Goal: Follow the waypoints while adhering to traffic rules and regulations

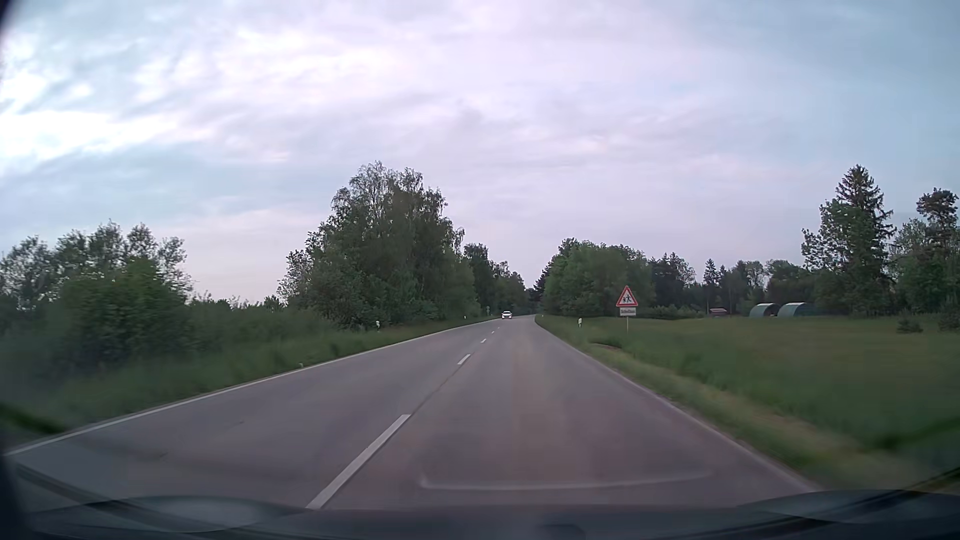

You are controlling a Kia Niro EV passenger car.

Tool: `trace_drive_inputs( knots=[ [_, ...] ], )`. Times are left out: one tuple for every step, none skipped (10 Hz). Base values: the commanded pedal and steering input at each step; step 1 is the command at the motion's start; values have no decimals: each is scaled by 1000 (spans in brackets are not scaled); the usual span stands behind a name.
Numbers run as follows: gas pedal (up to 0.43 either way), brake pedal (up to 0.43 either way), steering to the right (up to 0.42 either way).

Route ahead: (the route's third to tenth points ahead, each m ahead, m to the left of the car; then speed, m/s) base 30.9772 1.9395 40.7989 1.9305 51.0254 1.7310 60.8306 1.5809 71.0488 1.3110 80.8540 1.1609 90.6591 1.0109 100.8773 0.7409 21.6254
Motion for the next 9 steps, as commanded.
trace_drive_inputs(
  knots=[
    [248,0,2],
    [248,0,2],
    [248,0,2],
    [248,0,2],
    [248,0,2],
    [248,0,2],
    [248,0,2],
    [248,0,3],
    [248,0,3]
  ],
)
